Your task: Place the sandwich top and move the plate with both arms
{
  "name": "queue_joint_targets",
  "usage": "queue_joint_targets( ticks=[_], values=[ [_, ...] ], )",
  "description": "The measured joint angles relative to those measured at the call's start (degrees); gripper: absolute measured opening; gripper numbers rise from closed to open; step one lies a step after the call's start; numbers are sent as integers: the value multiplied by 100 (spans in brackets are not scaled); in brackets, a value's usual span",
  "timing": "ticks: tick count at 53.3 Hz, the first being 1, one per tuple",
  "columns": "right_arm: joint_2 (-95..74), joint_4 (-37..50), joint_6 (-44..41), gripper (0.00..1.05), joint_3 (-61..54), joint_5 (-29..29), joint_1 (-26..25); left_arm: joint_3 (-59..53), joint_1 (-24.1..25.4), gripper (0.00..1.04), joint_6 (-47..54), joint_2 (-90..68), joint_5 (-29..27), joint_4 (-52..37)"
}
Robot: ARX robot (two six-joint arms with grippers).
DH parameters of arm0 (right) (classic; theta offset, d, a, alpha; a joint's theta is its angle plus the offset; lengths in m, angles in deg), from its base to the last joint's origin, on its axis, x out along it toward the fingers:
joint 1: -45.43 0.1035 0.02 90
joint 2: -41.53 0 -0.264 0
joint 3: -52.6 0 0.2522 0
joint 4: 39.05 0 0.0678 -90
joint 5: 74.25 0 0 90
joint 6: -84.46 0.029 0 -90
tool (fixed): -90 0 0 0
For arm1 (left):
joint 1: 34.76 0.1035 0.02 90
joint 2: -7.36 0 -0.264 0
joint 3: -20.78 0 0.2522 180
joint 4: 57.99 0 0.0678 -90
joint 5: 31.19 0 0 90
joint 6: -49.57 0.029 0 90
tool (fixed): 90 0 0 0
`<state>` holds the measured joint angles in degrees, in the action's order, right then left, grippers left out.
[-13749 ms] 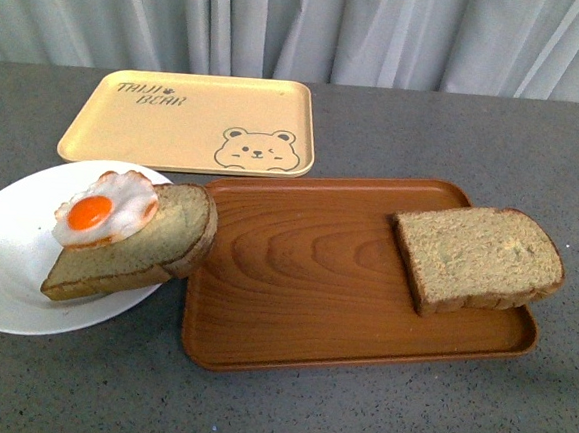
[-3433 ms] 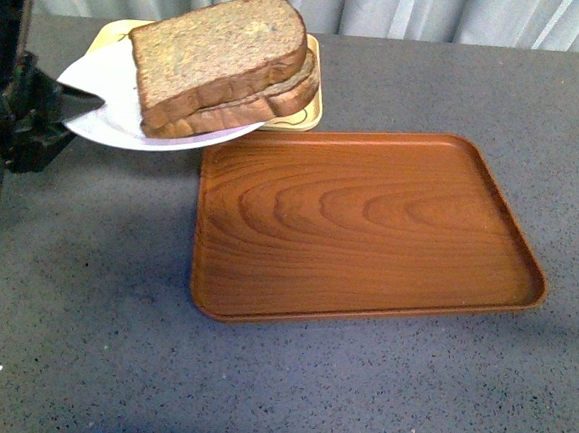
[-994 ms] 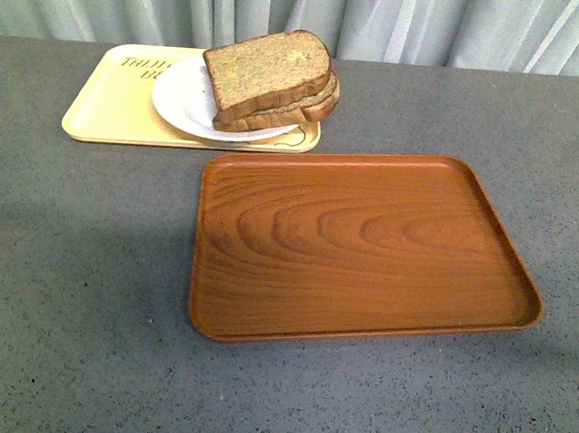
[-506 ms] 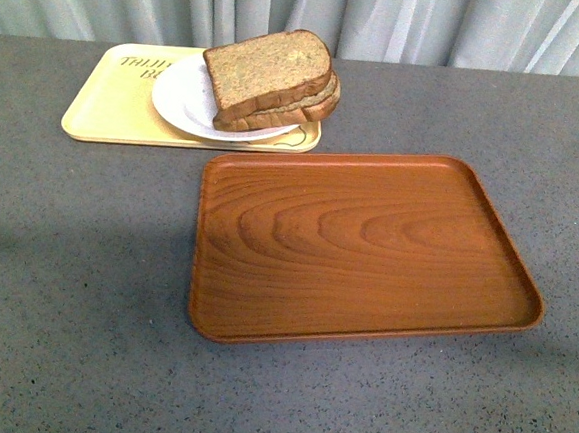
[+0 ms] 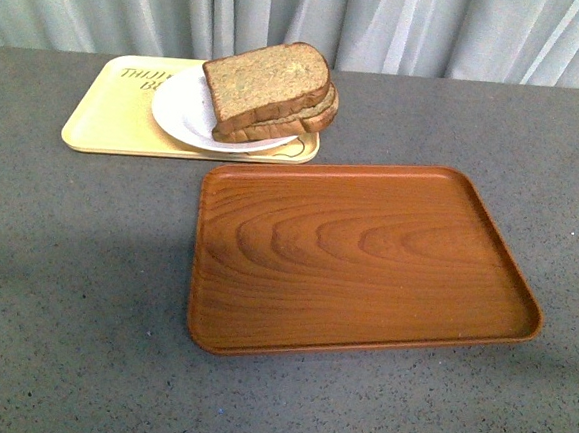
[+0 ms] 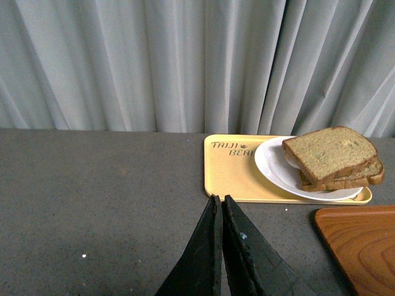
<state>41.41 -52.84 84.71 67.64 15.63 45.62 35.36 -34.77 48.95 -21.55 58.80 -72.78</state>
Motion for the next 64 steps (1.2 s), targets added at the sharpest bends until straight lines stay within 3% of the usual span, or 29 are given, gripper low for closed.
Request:
queue_joint_targets(
  ticks=[50, 55, 64],
  values=[
    [0, 0, 0, 96, 0, 0, 0, 0, 0, 2, 0, 1891, 0, 1849],
    [0, 0, 0, 96, 0, 0, 0, 0, 0, 2, 2, 2555, 0, 2708],
    [-2, 0, 0, 96, 0, 0, 0, 0, 2, 2, 4, 2796, -2, 2855]
  ],
)
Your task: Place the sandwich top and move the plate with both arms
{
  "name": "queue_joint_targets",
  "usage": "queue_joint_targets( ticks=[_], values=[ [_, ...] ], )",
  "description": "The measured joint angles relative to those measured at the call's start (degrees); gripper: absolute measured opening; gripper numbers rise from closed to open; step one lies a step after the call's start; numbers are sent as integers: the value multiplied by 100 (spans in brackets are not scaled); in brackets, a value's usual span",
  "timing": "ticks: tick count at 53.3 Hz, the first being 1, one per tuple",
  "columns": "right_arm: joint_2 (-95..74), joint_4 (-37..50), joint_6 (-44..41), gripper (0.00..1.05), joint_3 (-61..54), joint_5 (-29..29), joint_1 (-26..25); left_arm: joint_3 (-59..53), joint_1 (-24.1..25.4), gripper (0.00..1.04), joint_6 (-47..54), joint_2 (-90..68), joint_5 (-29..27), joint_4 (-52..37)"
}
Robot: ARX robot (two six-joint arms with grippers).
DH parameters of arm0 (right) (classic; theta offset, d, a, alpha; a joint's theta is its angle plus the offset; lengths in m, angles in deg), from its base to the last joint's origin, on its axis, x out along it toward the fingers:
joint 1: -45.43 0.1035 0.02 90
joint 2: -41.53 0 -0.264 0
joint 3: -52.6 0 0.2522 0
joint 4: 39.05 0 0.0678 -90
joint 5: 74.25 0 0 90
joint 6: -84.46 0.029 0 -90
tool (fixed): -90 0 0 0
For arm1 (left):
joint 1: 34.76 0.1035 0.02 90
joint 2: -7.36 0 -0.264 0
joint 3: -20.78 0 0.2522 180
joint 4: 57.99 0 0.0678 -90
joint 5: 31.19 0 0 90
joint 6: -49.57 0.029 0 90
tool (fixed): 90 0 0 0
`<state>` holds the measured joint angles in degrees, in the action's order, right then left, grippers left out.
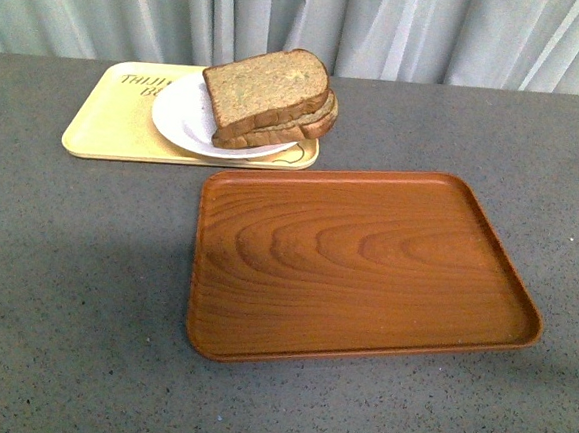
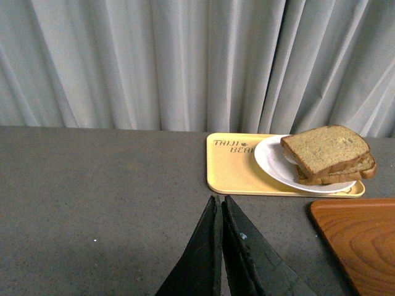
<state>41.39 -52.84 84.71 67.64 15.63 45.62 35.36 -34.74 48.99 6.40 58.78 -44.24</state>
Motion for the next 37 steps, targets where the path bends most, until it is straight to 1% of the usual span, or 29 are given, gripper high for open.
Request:
queue_joint_targets(
  ticks=[11, 12, 16, 20, 22, 26, 27, 30, 37],
  values=[
    [2, 0, 0, 96, 0, 0, 0, 0, 0, 2, -2, 4, 2, 2],
    [2, 0, 0, 96, 0, 0, 0, 0, 0, 3, -4, 4, 4, 2],
    [2, 0, 0, 96, 0, 0, 0, 0, 0, 15, -2, 4, 2, 2],
    [2, 0, 0, 96, 0, 0, 0, 0, 0, 35, -2, 7, 2, 2],
    [2, 0, 0, 96, 0, 0, 0, 0, 0, 42, -2, 7, 2, 2],
    [2, 0, 0, 96, 0, 0, 0, 0, 0, 60, -2, 7, 2, 2],
    [2, 0, 0, 96, 0, 0, 0, 0, 0, 62, -2, 7, 2, 2],
    [2, 0, 0, 96, 0, 0, 0, 0, 0, 72, -2, 7, 2, 2],
    [2, 0, 0, 96, 0, 0, 0, 0, 0, 92, -2, 7, 2, 2]
  ],
)
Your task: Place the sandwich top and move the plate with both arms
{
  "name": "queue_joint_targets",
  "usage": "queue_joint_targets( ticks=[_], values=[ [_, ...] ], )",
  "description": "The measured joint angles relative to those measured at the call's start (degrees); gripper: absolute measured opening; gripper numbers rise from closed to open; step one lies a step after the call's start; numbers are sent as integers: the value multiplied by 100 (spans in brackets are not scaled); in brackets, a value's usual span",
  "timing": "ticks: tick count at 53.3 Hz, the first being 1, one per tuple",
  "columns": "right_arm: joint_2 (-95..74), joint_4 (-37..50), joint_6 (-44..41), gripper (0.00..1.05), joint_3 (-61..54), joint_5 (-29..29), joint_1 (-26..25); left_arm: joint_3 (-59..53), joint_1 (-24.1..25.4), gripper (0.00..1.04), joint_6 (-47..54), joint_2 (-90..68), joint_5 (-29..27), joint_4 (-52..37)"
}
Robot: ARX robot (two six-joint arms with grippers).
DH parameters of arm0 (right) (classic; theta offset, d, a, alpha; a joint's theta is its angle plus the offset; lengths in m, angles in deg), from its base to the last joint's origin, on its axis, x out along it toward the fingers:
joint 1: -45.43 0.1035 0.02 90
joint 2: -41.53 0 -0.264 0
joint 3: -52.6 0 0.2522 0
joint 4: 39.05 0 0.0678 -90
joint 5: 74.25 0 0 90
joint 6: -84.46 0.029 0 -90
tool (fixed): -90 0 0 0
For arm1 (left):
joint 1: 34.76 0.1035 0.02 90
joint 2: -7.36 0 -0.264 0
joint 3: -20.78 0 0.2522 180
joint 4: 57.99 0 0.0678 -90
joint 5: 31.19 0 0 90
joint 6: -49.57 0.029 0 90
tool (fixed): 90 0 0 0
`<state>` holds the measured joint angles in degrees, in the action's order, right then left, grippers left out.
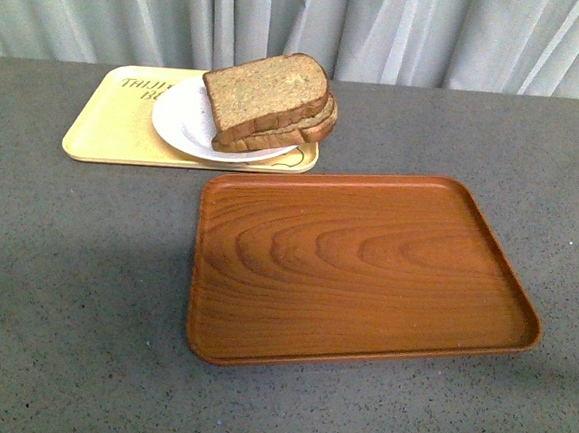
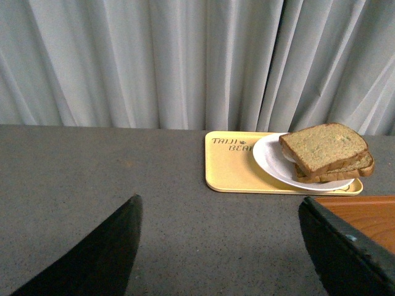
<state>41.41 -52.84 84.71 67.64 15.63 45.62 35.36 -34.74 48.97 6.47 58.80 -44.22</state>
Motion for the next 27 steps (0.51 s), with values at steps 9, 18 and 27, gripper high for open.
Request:
queue_joint_targets(
  ticks=[9, 18, 27],
  values=[
    [0, 0, 0, 96, 0, 0, 0, 0, 0, 96, 13, 0, 0, 0],
    [0, 0, 0, 96, 0, 0, 0, 0, 0, 96, 15, 0, 0, 0],
    [0, 0, 0, 96, 0, 0, 0, 0, 0, 96, 13, 0, 0, 0]
  ],
)
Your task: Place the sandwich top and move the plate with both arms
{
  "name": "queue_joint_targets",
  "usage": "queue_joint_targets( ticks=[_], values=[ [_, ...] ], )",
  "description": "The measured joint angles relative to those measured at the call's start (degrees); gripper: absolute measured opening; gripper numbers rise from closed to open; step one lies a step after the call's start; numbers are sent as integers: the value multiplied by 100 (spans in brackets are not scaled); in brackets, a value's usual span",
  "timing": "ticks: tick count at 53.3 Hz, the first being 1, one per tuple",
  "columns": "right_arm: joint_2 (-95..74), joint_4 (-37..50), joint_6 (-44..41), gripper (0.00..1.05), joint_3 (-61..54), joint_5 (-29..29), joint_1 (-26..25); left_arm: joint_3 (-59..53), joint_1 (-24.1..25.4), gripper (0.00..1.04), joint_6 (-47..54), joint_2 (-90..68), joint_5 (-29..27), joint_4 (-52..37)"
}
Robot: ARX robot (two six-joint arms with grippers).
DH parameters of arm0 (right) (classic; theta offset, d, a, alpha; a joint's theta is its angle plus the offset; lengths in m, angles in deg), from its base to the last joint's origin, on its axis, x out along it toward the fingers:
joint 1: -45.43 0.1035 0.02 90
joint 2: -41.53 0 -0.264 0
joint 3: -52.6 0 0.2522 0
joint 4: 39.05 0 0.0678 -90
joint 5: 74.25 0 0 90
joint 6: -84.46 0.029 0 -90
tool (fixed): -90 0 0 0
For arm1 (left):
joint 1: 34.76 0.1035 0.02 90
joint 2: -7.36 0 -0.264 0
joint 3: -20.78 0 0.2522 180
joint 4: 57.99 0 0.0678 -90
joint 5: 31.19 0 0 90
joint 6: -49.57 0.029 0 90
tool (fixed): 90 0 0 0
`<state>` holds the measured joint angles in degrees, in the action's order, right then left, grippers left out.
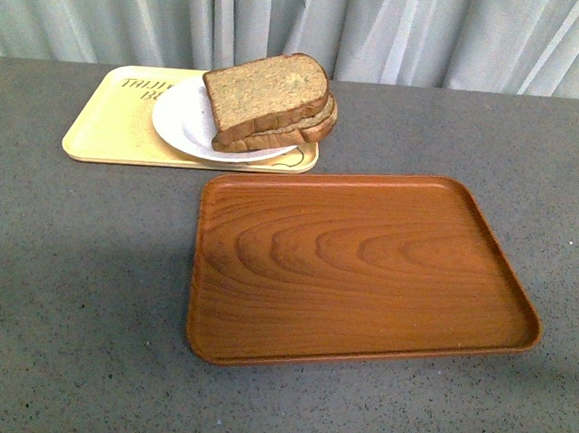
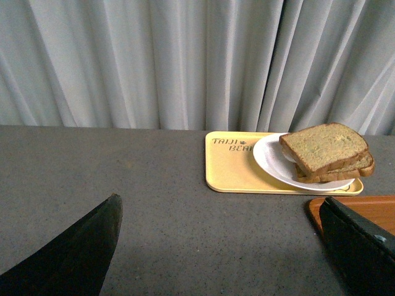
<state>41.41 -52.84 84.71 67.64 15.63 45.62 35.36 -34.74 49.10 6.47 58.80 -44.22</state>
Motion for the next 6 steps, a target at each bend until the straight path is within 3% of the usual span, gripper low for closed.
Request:
queue_joint_targets(
  ticks=[6],
  values=[
    [0, 0, 0, 96, 0, 0, 0, 0, 0, 96, 2, 0, 0, 0]
  ],
)
